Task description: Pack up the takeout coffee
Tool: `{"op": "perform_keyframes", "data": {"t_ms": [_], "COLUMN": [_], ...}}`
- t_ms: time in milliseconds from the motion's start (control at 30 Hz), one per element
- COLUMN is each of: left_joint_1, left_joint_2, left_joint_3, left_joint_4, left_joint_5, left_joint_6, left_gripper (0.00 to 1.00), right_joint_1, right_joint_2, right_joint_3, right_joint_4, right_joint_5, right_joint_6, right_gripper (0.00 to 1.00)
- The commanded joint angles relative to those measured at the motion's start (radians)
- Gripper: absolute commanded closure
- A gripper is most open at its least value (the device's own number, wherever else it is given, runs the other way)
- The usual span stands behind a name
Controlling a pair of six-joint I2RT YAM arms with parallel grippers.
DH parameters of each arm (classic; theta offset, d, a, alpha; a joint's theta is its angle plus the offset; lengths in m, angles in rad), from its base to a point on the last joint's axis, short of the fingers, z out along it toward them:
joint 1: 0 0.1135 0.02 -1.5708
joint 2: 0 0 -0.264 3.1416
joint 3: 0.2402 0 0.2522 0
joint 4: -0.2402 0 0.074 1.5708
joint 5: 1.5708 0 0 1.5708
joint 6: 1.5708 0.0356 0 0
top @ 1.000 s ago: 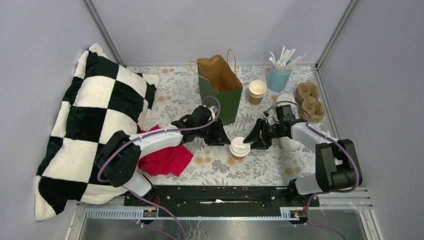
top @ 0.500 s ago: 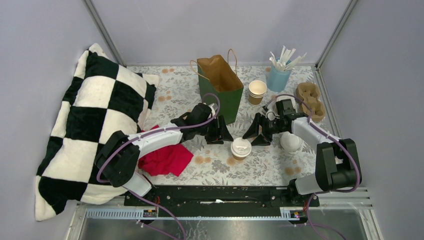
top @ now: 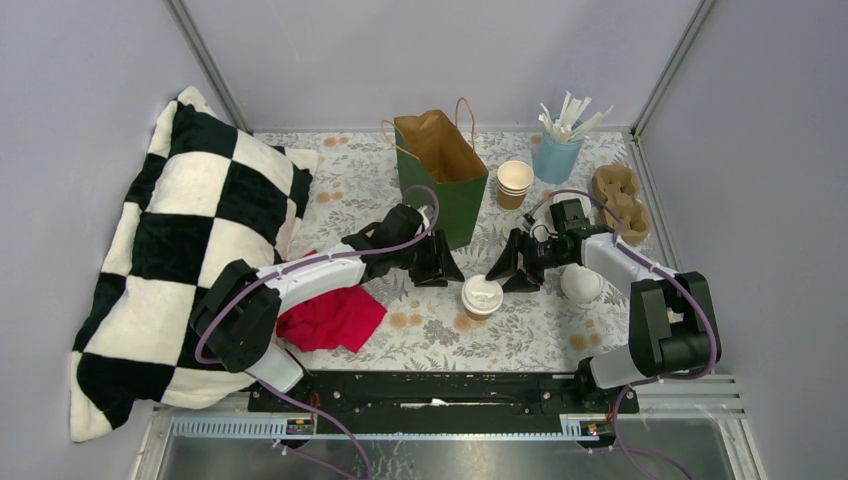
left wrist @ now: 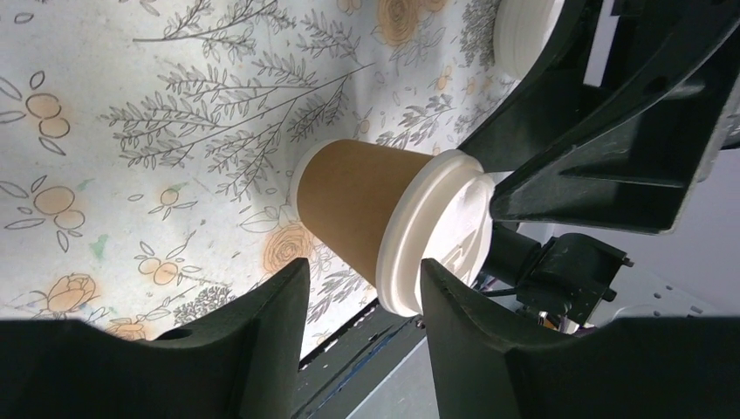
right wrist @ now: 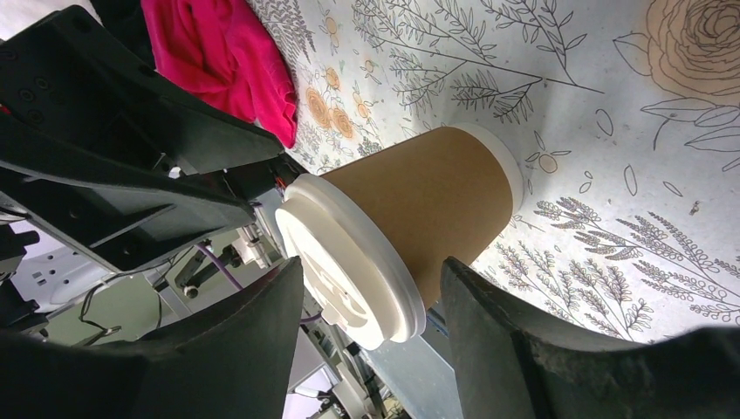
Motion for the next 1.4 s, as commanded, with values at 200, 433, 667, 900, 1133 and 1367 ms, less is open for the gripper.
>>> {"op": "perform_keyframes", "data": {"t_ms": [200, 433, 667, 900, 1133, 1367], "left_joint_1": [-0.026, -0.042, -0.052, -0.08, -0.106, -0.106], "left_joint_2": [0.015, 0.011, 0.032, 0.045, 0.061, 0.037], "left_joint_3": [0.016, 0.013, 0.007, -0.024, -0.044, 0.039], "left_joint_4": [-0.038, -0.028, -0.062, -0.123, -0.15, -0.191], "left_joint_5": [-0.007, -0.01, -0.034, -0.118, -0.166, -0.159], "left_joint_6": [0.051, 0.063, 0.082, 0.147, 0.196, 0.238], "left_gripper": [0.5, 0.45, 0.5, 0.51, 0.52, 0.47], "right_joint_1": [0.002, 0.002, 0.003, 0.003, 0.003, 0.003], "right_joint_2": [0.0, 0.0, -0.007, -0.042, -0.046, -0.096], "right_joint_3": [-0.002, -0.009, -0.022, -0.102, -0.092, -0.01], "right_joint_4": [-0.033, -0.028, -0.024, 0.026, 0.01, -0.055], "right_joint_5": [0.03, 0.032, 0.053, 0.104, 0.164, 0.157], "right_joint_6": [-0.024, -0.024, -0.017, 0.054, 0.051, 0.005], "right_gripper": [0.38, 0.38, 0.4, 0.41, 0.41, 0.26]}}
